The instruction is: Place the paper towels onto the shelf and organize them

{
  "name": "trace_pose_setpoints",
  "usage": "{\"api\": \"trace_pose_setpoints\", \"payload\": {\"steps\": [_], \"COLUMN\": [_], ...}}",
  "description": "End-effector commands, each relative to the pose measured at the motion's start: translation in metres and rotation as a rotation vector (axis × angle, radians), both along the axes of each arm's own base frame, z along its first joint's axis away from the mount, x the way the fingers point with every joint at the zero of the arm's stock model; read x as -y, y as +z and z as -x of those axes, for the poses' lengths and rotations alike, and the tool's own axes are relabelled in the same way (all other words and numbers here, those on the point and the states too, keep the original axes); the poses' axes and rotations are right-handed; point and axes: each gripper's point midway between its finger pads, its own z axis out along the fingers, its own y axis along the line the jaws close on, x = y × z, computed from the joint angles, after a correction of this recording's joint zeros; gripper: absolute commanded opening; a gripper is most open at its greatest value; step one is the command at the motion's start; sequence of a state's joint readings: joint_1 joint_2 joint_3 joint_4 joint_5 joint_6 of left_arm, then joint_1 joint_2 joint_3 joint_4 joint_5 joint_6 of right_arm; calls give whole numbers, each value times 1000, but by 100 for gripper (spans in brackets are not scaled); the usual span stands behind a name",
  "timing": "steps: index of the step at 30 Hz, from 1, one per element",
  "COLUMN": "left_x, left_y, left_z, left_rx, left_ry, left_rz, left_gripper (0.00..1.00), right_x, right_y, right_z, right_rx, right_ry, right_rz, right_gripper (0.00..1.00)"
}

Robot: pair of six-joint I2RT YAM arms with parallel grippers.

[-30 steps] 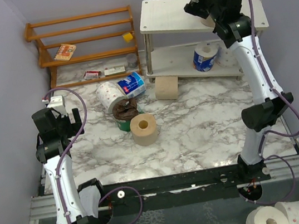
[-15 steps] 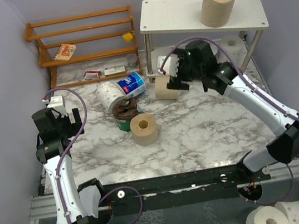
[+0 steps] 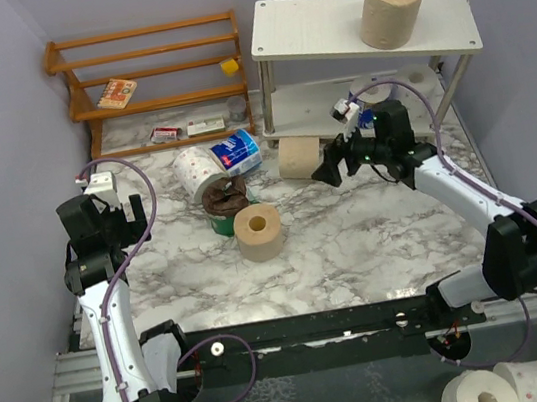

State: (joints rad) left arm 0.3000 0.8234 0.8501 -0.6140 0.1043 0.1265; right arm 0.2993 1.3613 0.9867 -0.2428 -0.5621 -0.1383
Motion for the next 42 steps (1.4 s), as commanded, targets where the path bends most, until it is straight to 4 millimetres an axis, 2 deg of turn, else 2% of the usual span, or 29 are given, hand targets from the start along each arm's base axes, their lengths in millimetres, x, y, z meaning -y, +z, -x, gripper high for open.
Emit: {"api": "trace_pose_setpoints", "payload": {"steps": [1, 3, 8, 18, 23, 25, 30, 34, 35, 38, 42], "left_x": [2, 1, 0, -1, -1, -1, -1, -1, -1, -1, -1], "left_y": [0, -1, -2, -4, -4, -4, -3, -4, -3, -4, -3], "left_z": [-1, -2, -2, -2, -2, -2, -2, -2, -2, -2, -2], "left_rx": [11, 7, 1, -7, -6, -6, -4, -5, -4, -5, -3], "left_ry": [-13, -11, -1, 1, 1, 1, 1, 1, 0, 1, 2], "left_rz": [6, 7, 8, 10, 10, 9, 9, 9, 8, 10, 8], "left_gripper": [98, 98, 98, 98, 98, 98, 98, 98, 98, 98, 98], "right_x": [-42, -42, -18, -16, -19, -20, -24, -27, -27, -26, -21], "right_y": [16, 4, -30, -47, -67, -72, -78, -80, -77, -66, -25], "right_z": [-6, -16, -51, -89, -96, -98, -103, -105, -106, -108, -105], "right_rx": [-121, -136, -66, -37, -79, -73, -71, -77, -73, -44, 40], "right_ry": [76, 54, -141, -232, -234, -225, -203, -184, -184, -181, -137], "right_rz": [-257, -236, -142, -131, -120, -119, -123, -129, -132, -144, -150], "right_gripper": [86, 84, 82, 81, 79, 72, 45, 8, 1, 1, 1]}}
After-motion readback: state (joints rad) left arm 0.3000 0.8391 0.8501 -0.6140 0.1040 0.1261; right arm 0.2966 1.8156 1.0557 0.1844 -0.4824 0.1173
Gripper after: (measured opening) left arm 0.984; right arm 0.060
